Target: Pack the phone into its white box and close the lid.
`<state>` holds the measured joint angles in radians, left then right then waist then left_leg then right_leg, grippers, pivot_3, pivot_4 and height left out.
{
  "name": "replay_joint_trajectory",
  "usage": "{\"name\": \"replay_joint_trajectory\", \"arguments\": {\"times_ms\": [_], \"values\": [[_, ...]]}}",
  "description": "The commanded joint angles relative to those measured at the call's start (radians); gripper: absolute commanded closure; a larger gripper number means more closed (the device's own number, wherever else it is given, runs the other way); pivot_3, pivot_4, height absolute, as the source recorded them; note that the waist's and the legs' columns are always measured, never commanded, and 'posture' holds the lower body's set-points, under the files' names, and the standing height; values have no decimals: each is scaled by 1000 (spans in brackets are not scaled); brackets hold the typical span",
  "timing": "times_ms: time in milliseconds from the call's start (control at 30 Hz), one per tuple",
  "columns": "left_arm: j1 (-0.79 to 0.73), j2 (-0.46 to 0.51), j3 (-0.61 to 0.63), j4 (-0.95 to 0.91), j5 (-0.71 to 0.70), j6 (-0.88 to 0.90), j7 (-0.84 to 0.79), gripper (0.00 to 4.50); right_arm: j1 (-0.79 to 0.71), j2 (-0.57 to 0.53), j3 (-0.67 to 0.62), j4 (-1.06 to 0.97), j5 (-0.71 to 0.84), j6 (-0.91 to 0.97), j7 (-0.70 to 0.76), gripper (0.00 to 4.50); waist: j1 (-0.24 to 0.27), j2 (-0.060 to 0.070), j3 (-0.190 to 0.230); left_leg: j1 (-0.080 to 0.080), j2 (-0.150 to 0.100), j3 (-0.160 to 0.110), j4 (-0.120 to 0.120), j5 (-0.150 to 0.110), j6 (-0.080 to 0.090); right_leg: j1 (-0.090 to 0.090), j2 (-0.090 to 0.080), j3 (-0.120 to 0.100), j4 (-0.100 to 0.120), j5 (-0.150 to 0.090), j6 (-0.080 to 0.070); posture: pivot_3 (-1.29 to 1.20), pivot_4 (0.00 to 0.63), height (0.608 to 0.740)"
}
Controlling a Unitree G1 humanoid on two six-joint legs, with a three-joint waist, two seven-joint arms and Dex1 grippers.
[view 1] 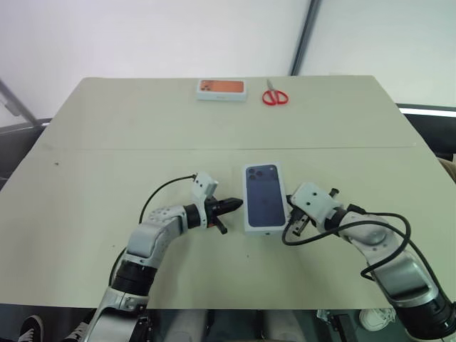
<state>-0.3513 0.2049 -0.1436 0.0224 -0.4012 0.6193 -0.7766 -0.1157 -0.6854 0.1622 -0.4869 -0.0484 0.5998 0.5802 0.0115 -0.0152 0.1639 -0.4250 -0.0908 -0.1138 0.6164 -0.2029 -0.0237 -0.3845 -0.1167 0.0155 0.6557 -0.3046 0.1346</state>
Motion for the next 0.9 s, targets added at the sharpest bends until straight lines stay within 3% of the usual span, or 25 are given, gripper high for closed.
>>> {"name": "replay_joint_trajectory", "arguments": {"times_ms": [33,900], "values": [[-19,-28,-18,-23,-18,-19,-11,4500,-18,17,46,-3,-6,-15,19,4429,0,0,0,0,0,0,0,0,0,0,0,0,0,0,0,0,150,740],[-25,-55,-21,-46,-16,-48,-3,4500,-26,0,25,-19,-48,-28,52,4429,1,0,0,0,0,0,0,0,0,1,0,0,0,0,0,0,150,740]]}}
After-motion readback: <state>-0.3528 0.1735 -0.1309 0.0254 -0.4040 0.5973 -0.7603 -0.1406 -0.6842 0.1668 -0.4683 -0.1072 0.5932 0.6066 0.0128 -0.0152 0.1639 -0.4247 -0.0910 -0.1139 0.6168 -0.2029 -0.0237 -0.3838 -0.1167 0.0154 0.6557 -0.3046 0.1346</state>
